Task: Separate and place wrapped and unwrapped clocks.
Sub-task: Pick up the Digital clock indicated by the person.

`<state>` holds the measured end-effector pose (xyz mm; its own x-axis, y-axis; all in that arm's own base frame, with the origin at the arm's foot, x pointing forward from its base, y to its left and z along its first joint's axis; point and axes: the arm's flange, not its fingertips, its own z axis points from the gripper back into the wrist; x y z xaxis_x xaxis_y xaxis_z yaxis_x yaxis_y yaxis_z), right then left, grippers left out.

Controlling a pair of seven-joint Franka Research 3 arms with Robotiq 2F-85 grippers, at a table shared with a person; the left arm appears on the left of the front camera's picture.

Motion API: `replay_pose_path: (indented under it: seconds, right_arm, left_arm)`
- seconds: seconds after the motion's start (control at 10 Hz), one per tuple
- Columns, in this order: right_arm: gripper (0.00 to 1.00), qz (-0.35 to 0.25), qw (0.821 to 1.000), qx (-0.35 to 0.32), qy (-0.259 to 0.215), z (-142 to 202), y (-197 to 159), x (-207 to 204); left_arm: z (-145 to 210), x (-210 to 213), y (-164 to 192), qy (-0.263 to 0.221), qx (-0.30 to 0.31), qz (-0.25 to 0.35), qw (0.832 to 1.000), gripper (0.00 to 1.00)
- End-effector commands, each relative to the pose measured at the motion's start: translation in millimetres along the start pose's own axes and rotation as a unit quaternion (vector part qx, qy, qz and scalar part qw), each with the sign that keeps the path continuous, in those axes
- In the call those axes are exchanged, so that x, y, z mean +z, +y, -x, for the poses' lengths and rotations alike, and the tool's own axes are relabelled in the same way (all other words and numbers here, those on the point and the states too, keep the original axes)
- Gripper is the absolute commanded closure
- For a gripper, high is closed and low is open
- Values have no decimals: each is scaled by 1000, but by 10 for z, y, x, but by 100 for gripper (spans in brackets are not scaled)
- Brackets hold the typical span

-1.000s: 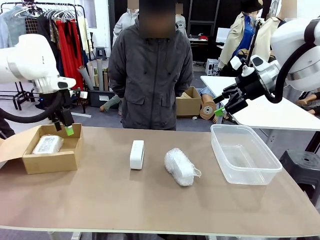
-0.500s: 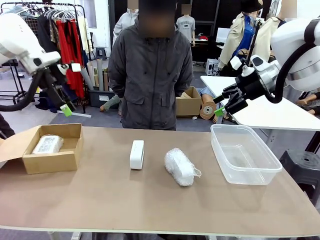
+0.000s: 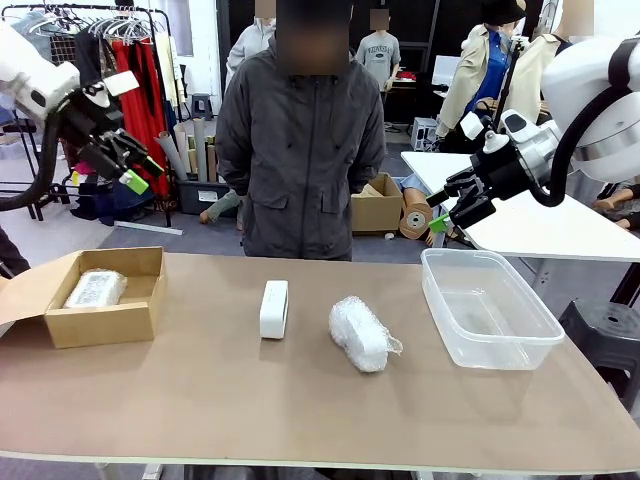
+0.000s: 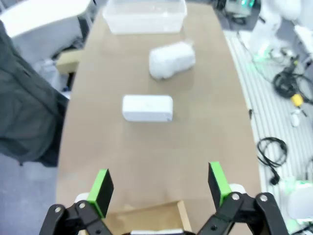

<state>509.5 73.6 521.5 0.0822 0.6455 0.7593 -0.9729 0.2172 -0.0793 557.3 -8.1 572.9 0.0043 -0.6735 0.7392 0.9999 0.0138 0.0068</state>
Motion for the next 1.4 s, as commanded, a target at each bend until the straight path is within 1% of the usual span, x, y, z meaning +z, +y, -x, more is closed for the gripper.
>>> replay_pose_path:
  seconds: [0.0, 0.1, 0.2, 0.4, 0.5, 0.6, 1.3]
  right_arm:
    - [0, -2, 1000, 1, -6, -15, 3, 8]
    - [0, -2, 1000, 1, -6, -15, 3, 8]
    - [0, -2, 1000, 1, -6, -15, 3, 8]
    - [0, -2, 1000, 1, -6, -15, 3, 8]
    - [0, -2, 1000, 1, -6, -15, 3, 8]
    - [0, -2, 1000, 1, -6, -15, 3, 8]
    - [0, -2, 1000, 1, -6, -15, 3, 8]
  left_arm:
    - [-45, 32, -92, -35, -2, -8, 999, 0]
    - [-53, 86, -108, -60, 14, -19, 998, 0]
    - [-40, 135, -141, -72, 15, -35, 997, 0]
    - [-44, 134, -152, -65, 14, -45, 997, 0]
    - [-52, 87, -146, -54, 36, -59, 996, 0]
    - [-64, 178, -77, -58, 11, -33, 998, 0]
    - [-64, 178, -77, -58, 11, -33, 998, 0]
